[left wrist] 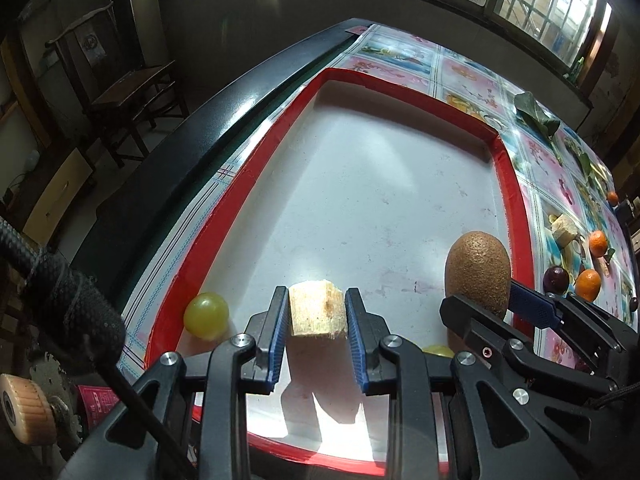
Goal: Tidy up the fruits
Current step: 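Carry the banana chunk and the kiwi over the white tray, then open the left tool to release the banana while the right tool releases the kiwi, then move both tools back over the table toward the red dates, then grasp a red date with the left tool while the right tool grasps another, then carry both held red dates over the white tray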
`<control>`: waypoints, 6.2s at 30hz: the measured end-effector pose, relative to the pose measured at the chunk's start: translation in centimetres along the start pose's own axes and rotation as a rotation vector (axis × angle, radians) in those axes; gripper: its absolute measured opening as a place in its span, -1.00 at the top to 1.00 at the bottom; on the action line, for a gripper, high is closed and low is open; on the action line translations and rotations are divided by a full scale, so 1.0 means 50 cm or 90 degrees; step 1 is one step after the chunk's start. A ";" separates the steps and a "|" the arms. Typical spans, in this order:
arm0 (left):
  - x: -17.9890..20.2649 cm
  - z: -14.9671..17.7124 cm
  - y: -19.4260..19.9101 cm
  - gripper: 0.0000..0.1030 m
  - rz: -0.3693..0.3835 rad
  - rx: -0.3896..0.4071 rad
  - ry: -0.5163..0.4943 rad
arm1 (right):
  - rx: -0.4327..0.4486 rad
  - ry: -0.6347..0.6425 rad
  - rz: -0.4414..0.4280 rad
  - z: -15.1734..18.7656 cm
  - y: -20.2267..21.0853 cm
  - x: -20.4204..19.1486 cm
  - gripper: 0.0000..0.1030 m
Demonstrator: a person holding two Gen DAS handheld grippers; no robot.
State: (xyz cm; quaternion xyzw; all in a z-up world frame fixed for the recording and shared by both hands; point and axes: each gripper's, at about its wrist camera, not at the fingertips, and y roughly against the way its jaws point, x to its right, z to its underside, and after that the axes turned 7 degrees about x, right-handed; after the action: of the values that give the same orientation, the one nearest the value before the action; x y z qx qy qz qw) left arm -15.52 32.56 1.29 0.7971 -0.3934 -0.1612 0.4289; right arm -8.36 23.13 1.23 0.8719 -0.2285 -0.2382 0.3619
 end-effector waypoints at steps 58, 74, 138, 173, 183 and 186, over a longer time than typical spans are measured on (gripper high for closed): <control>0.221 0.140 0.173 -0.01 0.150 0.014 -0.146 | 0.103 -0.175 0.102 0.252 0.352 0.255 -0.14; 0.241 0.147 0.166 0.00 0.201 -0.011 -0.151 | 0.116 -0.187 0.087 0.273 0.357 0.271 -0.14; 0.195 0.098 0.149 0.62 0.201 0.007 -0.156 | 0.106 -0.081 0.085 0.188 0.293 0.216 0.45; -0.008 0.048 0.129 0.62 0.117 0.029 -0.047 | 0.065 0.053 -0.029 0.087 0.161 -0.026 0.45; -0.017 0.037 0.099 0.62 0.103 0.018 -0.045 | 0.027 0.073 -0.042 0.082 0.108 -0.054 0.45; -0.014 0.036 0.091 0.62 0.099 0.013 -0.049 | 0.018 0.080 -0.042 0.082 0.098 -0.059 0.45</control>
State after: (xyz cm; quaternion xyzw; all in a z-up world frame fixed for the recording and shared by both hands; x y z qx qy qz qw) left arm -19.26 30.64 3.86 0.7615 -0.4720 -0.1540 0.4167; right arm -14.15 19.59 3.04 0.8971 -0.1799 -0.1915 0.3551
